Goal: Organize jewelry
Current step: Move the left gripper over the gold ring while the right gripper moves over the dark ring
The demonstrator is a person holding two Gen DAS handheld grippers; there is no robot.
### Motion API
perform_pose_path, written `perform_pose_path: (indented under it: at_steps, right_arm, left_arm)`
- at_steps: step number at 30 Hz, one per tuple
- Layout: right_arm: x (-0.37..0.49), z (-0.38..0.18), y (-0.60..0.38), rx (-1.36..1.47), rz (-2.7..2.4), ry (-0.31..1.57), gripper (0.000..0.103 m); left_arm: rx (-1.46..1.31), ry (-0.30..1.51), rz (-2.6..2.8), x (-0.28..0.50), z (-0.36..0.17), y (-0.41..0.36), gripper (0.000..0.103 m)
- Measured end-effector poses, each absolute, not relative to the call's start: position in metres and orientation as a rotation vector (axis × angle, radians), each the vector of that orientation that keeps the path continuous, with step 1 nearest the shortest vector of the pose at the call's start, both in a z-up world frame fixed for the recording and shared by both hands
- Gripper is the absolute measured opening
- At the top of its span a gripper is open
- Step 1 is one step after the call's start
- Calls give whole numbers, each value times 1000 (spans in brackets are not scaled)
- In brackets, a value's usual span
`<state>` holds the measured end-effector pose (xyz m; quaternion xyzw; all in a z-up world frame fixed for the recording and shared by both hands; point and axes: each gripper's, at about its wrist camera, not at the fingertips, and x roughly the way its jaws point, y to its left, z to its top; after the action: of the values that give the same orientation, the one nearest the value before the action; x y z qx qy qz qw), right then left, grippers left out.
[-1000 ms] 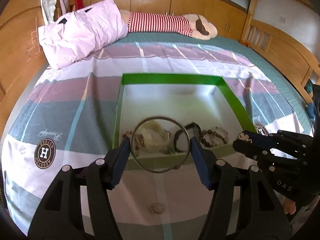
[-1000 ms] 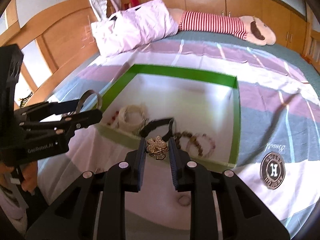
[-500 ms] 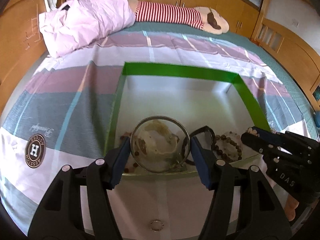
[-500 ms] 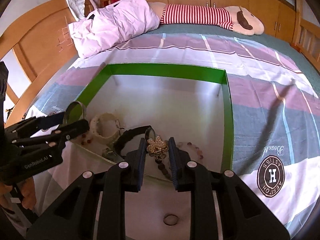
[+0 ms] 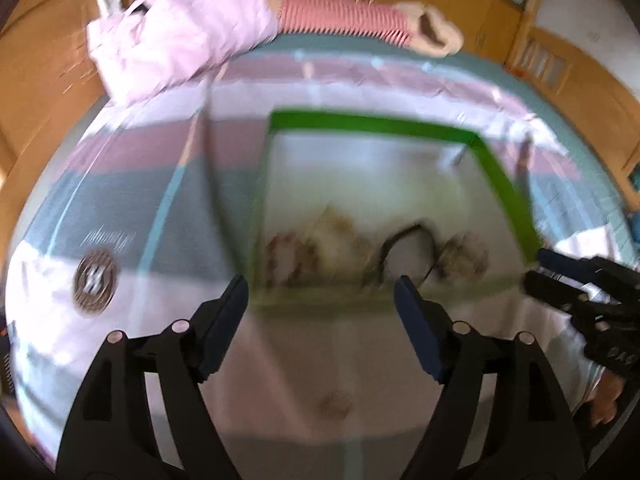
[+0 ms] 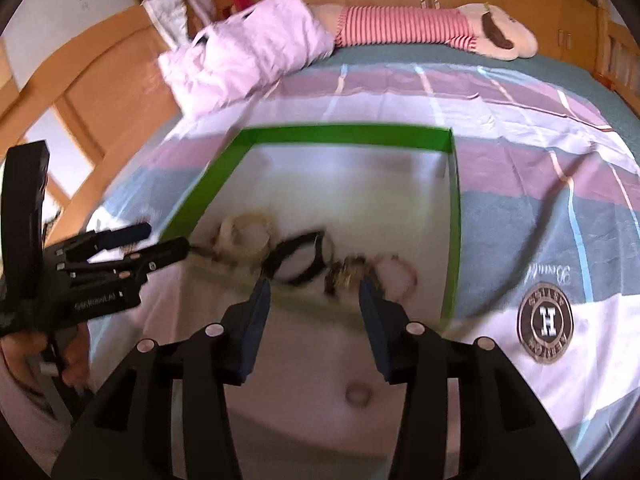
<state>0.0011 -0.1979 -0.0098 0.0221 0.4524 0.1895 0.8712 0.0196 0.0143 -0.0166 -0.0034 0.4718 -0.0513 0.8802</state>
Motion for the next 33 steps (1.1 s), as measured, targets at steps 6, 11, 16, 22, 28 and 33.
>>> perform_pose_path:
  at_steps: [6, 11, 16, 22, 28, 33]
  right_arm:
    - [-13, -48, -180, -115, 354, 1097, 46]
    - [-8, -73, -184, -137, 288, 1188, 46]
    - [-5, -86, -177, -173, 269, 1214, 46]
    - [-9, -89, -162, -219, 293, 1187, 21]
    - [-12, -76, -150, -175, 346, 1104, 21]
    - [-3, -78, -159, -122, 324, 1129, 23]
  left_arm:
    - [-77, 1167, -83, 7, -52, 32, 76]
    - [26, 1199, -149, -8, -67, 4, 76]
    - [133, 1245, -160, -14, -85, -18, 76]
    - [96, 1277, -147, -9, -96, -10, 34]
    - [26, 1228, -193, -5, -87, -7, 20]
    - [-56, 1200, -237, 0, -80, -2, 29]
